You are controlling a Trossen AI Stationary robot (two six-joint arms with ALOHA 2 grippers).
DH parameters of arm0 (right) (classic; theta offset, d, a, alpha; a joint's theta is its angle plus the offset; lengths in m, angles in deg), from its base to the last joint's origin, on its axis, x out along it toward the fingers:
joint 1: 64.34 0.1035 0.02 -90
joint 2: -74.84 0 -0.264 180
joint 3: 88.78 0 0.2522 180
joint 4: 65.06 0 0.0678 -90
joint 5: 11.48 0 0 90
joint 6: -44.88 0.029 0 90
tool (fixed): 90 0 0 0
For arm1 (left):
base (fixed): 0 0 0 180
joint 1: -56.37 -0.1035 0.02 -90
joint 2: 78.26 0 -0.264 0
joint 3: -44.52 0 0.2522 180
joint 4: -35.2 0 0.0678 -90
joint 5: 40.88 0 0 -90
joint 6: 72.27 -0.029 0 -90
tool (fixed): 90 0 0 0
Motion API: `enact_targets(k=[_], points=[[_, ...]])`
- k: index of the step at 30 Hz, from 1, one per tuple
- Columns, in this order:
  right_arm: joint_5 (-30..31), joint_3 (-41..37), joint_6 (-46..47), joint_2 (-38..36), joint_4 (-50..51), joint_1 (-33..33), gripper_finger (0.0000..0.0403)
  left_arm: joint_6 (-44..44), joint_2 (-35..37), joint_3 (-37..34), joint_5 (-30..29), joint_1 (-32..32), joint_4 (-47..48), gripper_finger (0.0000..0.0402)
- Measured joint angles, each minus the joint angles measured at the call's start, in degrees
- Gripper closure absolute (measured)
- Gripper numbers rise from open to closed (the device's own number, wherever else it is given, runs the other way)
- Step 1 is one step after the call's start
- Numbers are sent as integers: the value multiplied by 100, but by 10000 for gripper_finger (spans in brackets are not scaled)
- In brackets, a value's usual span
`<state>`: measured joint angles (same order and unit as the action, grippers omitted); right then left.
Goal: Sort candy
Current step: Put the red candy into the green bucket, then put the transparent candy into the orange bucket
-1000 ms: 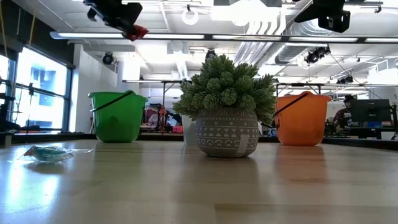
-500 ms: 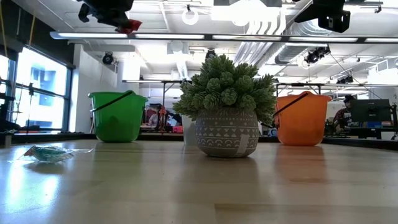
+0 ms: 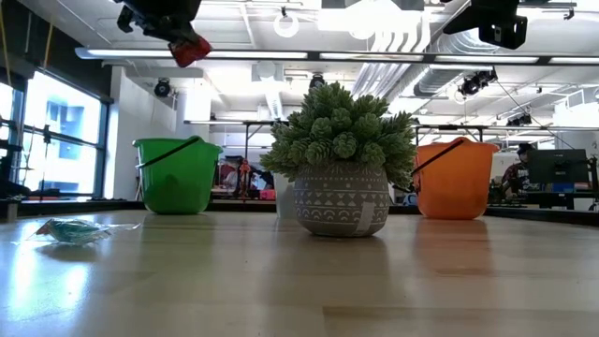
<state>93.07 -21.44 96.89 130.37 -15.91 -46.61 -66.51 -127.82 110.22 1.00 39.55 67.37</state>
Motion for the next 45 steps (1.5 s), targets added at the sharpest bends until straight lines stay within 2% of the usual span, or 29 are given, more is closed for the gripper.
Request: enact_targets(k=[6,12,18,21,25,28,31,39,45], points=[[-2,0,0,0,1,1,237,-150,0,0,25,-30,425,279],[0,0,2,0,1,-1,237,211,-2,0,540,-287,1365,279],[-2,0,2,0,0,1,237,369,102,1,727,-291,1437,279],[-1,0,1,0,0,1,237,569,247,2,1526,-195,1698,279],[-2,0,2,0,-1,1,237,1274,458,4,3429,59,2656,282],[0,0,2,0,1,1,237,1457,453,4,4862,442,3442,286],[0,0,0,0,0,0,237,1559,277,4,5662,1076,3911,292],[-2,0,1,0,0,0,237,2648,-725,4,5422,3285,3272,307],[-1,0,2,1,-1,1,237,3261,-1551,4,5245,4585,2009,307]])
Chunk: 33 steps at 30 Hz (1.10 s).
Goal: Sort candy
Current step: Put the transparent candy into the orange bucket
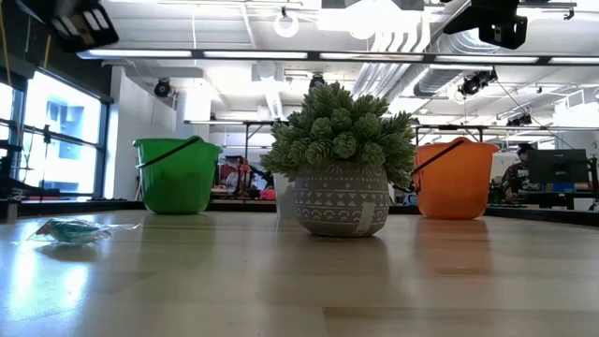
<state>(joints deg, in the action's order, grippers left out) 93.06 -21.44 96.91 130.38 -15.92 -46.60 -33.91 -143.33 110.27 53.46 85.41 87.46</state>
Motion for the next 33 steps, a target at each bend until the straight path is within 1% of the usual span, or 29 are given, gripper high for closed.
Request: enact_targets(k=[3,5,8,12,16,19,22,27,30,33], points=[[-1,0,-2,1,2,-2,237,11,-336,0,-135,447,-484,307],[-1,0,-1,1,0,0,237,10,-531,-2,-393,637,-754,307],[0,0,-1,1,1,-2,238,117,-864,-2,-839,752,-1016,307],[1,0,0,1,2,-2,237,716,-1359,-2,-1251,699,-1150,301],[0,0,-1,1,1,-1,237,1058,-1728,-7,-1139,623,-1124,285],[0,0,-1,1,1,-1,237,1050,-1863,-7,-907,615,-1121,270],[0,0,-1,1,1,-1,237,694,-1965,-7,-871,634,-1025,261],[-1,0,-2,1,0,0,237,-546,-2145,-9,-939,706,-896,259],[1,0,-1,1,0,0,237,-1109,-2224,-9,-971,701,-879,259],[-1,0,0,1,1,0,237,-1581,-2286,-9,-1146,700,-875,259]])
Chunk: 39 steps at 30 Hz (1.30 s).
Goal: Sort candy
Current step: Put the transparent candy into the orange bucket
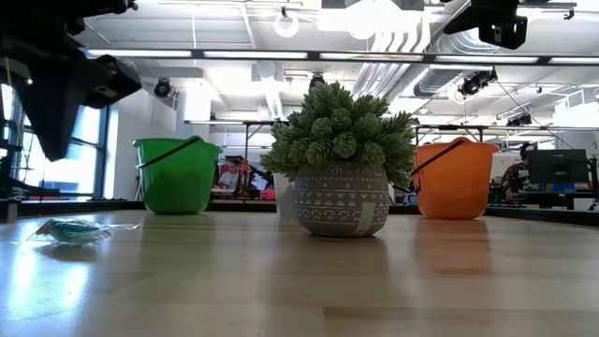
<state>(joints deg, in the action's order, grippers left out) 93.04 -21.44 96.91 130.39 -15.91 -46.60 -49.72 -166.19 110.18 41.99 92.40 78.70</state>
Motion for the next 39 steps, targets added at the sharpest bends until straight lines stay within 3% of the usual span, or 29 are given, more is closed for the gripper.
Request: enact_targets(k=[5,15,24,28,34,39], points=[[0,0,-1,0,1,0,237,-455,-138,2,-353,-13,-1,259],[0,0,-2,0,-1,0,237,-807,-682,0,-469,-123,-4,259],[2,0,0,0,1,0,237,-719,-1196,32,-912,-218,-99,263],[2,0,-2,0,0,-1,237,-357,-1296,32,-884,-194,-26,293],[0,0,-1,0,1,-2,237,243,-1303,23,-882,-93,-43,387],[1,0,0,0,1,-1,237,762,-1094,52,-842,-86,-83,386]])
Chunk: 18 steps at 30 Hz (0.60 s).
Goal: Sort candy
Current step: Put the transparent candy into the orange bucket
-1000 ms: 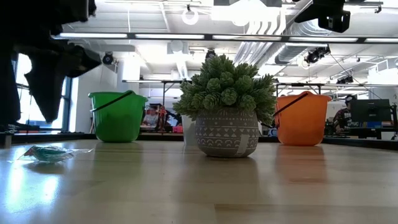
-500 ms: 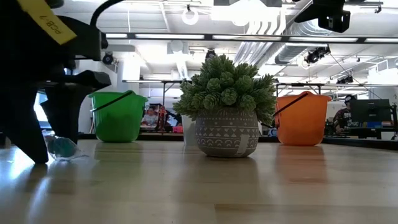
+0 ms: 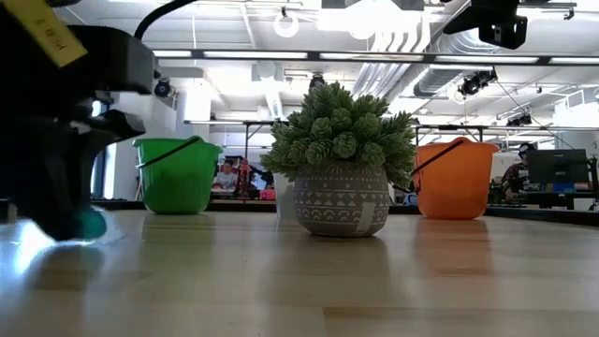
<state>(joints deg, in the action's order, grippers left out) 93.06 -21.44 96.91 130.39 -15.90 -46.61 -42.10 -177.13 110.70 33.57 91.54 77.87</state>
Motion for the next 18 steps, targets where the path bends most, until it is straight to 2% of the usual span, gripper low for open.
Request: enact_targets(k=[9,13,18], points=[[0,0,-1,0,1,1,237,-514,1071,1132,-62,-304,-260,397],[1,0,-2,0,2,-1,237,-803,1431,1567,-341,-398,-787,397],[0,0,-1,0,2,0,237,-1303,1727,1834,-105,-517,-1591,397]])
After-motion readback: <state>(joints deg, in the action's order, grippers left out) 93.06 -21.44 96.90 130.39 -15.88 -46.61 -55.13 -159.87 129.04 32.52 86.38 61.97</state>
